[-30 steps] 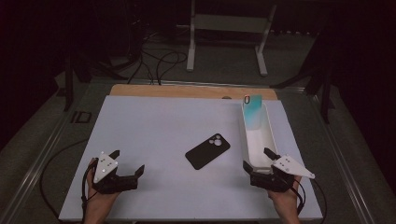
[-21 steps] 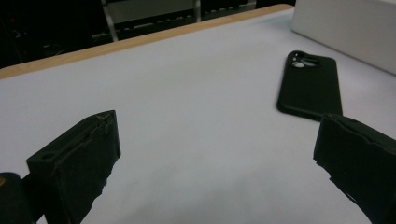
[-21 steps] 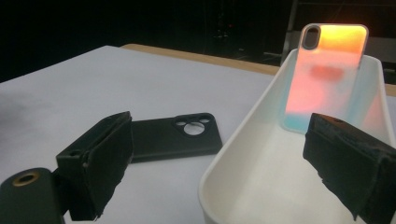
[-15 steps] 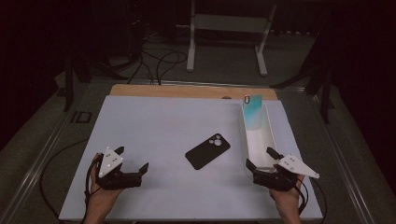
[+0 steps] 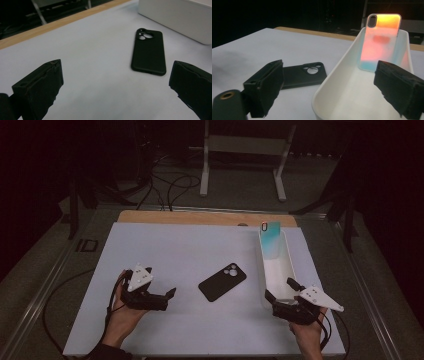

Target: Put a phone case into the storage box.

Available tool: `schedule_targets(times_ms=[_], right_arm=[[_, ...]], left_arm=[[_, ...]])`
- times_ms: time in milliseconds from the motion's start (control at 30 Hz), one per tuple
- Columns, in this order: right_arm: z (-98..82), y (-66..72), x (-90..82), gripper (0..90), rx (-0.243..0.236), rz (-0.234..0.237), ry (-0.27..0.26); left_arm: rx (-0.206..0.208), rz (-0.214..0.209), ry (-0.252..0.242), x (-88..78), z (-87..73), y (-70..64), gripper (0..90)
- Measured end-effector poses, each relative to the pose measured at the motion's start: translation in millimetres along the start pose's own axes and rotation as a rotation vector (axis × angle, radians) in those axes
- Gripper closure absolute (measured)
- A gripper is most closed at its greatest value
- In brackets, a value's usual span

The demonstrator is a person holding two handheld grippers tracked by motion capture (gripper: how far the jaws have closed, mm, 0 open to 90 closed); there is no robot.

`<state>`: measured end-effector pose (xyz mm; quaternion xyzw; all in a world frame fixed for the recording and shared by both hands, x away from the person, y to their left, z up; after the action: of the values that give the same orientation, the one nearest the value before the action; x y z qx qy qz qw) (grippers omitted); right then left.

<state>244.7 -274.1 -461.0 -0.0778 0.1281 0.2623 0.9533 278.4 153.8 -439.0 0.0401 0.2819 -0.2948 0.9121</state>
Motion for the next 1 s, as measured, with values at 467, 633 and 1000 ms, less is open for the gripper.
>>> schedule_targets(times_ms=[467, 633, 1000], right_arm=[[-1.3, -0.9, 0.3, 9.2, -0.002, 0.001, 0.006], [-1.7, -1.2, -0.2, 9.2, 0.000, -0.001, 0.009], [-2.1, -1.6, -0.2, 9.2, -0.002, 0.000, 0.010]], left_arm=[[0.051, -0.065, 0.131, 62.1, 23.5, -24.9, 0.0], [0.062, -0.079, 0.172, 80.6, 25.4, -32.0, 0.0], [0.096, -0.122, 0.243, 113.1, 22.9, -48.0, 0.0]])
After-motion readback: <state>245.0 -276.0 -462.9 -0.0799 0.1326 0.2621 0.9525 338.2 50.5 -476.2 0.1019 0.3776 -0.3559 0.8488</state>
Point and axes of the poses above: each handheld gripper's, and its own axes: x roughly forward along the jaws, z roughly out of its top, y roughly to its left, the point moved 1 cm from there along x, roughly forward along the jaws, and after that the axes turned 9 degrees about -x, right-handed, at the moved point
